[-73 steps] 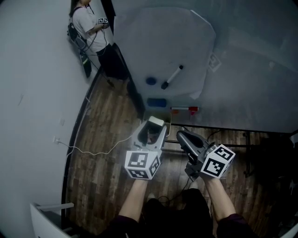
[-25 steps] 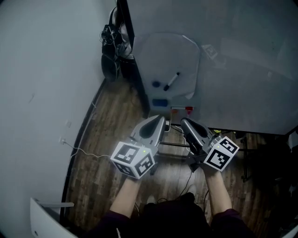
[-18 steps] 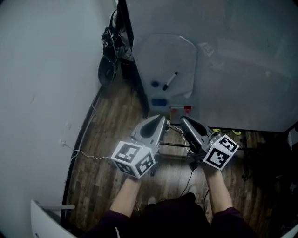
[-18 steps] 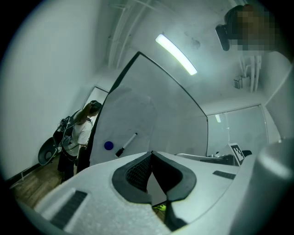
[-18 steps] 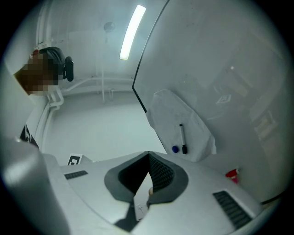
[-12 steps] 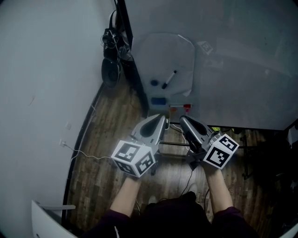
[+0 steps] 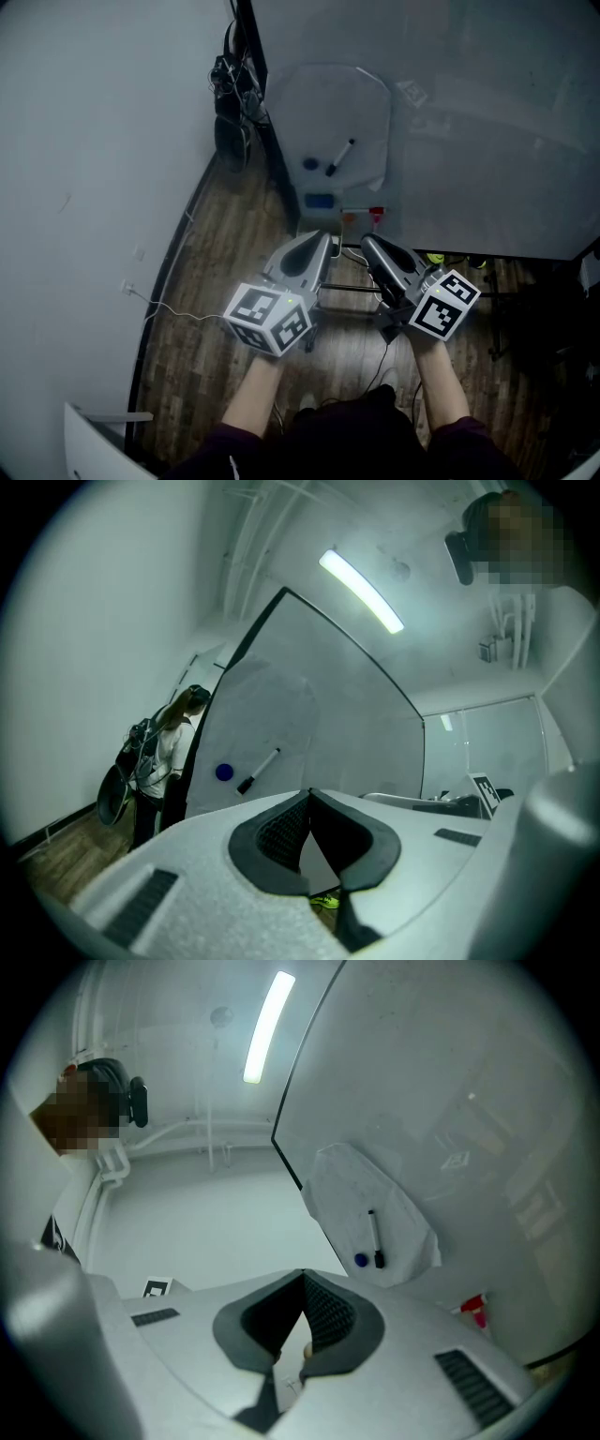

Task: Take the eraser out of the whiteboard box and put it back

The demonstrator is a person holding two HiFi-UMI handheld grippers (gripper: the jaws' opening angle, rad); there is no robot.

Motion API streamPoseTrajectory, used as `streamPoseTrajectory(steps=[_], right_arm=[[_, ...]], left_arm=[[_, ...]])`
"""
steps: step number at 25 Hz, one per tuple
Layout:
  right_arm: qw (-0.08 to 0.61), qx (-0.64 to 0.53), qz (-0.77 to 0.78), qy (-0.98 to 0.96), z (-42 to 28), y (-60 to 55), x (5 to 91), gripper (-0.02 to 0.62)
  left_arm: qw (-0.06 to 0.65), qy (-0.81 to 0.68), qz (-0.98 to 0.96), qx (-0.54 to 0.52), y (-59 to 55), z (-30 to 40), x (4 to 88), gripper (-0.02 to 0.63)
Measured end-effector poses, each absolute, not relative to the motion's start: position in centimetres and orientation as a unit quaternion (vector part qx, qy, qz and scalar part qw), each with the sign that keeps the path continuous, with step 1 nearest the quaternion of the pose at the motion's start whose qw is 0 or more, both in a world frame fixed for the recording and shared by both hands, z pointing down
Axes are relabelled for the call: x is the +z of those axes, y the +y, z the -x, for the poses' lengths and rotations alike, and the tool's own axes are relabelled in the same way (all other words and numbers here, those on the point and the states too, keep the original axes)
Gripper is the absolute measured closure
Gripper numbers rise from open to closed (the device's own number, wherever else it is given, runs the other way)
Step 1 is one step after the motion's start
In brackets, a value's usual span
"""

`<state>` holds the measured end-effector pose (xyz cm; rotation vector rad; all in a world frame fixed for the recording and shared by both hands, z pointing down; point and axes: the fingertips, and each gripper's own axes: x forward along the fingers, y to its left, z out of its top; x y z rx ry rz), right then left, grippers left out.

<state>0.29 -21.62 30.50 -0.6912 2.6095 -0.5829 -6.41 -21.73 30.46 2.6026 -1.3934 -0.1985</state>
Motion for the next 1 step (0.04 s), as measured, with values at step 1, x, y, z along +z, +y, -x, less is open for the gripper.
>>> streamPoseTrajectory(steps=[1], right_arm=[[0.189, -0.208, 0.246, 0.928, -0.32, -21.59, 30.56, 0.592]], left_arm=[[0.092, -0.469, -0.876, -0.067, -21.71, 6.42, 30.54, 0.6]])
